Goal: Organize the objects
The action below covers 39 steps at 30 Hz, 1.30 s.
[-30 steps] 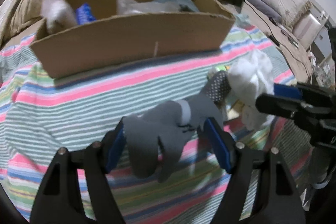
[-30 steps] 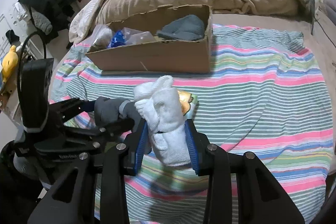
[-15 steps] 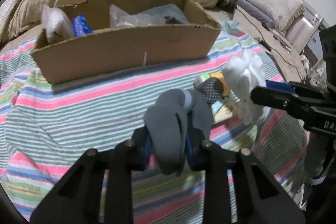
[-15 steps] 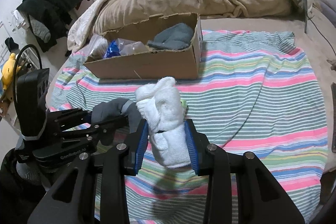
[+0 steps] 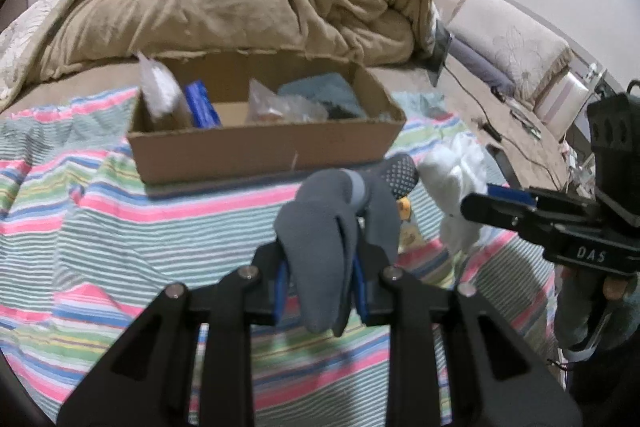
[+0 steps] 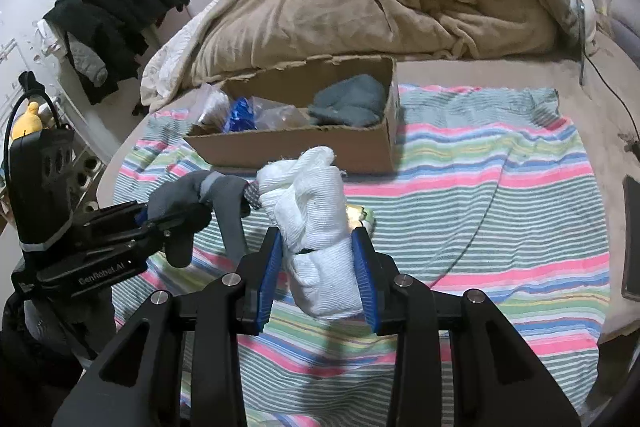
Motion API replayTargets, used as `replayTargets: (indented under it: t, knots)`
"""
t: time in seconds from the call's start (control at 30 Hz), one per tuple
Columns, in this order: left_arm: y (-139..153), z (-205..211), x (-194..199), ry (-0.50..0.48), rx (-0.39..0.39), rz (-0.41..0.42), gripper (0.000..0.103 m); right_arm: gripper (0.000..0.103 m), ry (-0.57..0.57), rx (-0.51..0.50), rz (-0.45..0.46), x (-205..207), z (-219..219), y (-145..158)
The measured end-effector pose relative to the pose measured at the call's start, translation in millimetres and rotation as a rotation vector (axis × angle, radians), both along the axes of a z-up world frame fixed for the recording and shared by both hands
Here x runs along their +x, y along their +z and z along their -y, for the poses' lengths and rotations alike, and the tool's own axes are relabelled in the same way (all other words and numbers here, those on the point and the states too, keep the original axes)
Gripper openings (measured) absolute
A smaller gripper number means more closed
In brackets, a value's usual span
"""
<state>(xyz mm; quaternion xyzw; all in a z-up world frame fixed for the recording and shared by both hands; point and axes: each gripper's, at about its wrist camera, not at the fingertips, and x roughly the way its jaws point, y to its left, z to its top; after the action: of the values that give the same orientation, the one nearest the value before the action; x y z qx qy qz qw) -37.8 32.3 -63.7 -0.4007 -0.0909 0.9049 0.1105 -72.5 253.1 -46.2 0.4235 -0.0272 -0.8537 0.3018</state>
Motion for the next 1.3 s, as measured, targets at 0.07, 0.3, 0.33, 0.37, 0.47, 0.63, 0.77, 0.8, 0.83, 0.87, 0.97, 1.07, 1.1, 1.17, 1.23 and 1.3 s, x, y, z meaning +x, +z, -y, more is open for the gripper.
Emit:
replayTargets:
  t: [0.07,0.3,0.33,0.37,0.47,0.63,0.77,0.8,0.83,0.87,0.97,1.07,1.1,1.17,1.23,1.3]
  knots:
    - [4.8,3.1,0.8,0.008,0.004,-0.009,0.026,0.037,0.003,-0.002,-0.009,0.5,1.7,4.3]
    - [22.2,17.6,0.8,0.04,0.009,-0.048,0.026,0.037,0.01,-0.012,-0.045,-2.7,6.9,18.2]
    - [24.0,19.0,-0.3,0.043,0.01,-0.052,0.026,0.037,0.011,-0.014,-0.051,-4.2,7.2,20.1]
    - [25.2,20.4,-1.6,0.045,0.011,-0.057,0.026,0.037,0.012,-0.017,-0.058,-6.2,8.2,22.7]
    - [31.5,23.5,-6.5,0.047,0.007,-0.077,0.026,0.037,0.015,-0.021,-0.072,-11.8,9.5,27.6]
    - [39.7,25.6,-17.2,0.045,-0.008,-0.098,0.026,0.037,0.022,-0.025,-0.094,-21.4,12.1,34.3]
    - [42.2,26.7,-27.1,0.051,-0.014,-0.101,0.026,0.037,0.022,-0.02,-0.107,-30.2,14.0,37.0]
    - [42.6,27.2,-30.2,0.05,-0.015,-0.103,0.026,0.037,0.022,-0.02,-0.108,-32.1,14.7,37.0]
    - [42.6,27.3,-31.5,0.05,-0.015,-0.104,0.026,0.037,0.022,-0.019,-0.108,-34.6,15.4,36.8]
    - [42.8,27.3,-33.4,0.05,-0.017,-0.104,0.026,0.037,0.022,-0.017,-0.11,-37.5,16.7,36.6]
    - [42.2,27.7,-41.0,0.05,-0.025,-0.104,0.026,0.037,0.026,-0.016,-0.115,-44.0,20.5,37.3]
    - [44.1,30.4,-49.1,0.056,-0.027,-0.113,0.026,0.037,0.031,-0.015,-0.125,-51.6,24.9,38.5]
    - [45.2,32.3,-52.9,0.059,-0.027,-0.117,0.026,0.037,0.033,-0.015,-0.128,-54.6,26.6,39.0]
    - [46.6,34.7,-57.7,0.066,-0.028,-0.123,0.026,0.037,0.035,-0.015,-0.133,-60.8,29.3,39.9]
    - [48.5,37.8,-64.8,0.071,-0.03,-0.131,0.026,0.037,0.037,-0.016,-0.141,-66.6,32.0,41.2]
    - [50.3,39.8,-71.8,0.072,-0.032,-0.138,0.026,0.037,0.043,-0.017,-0.148,-72.4,35.6,42.0]
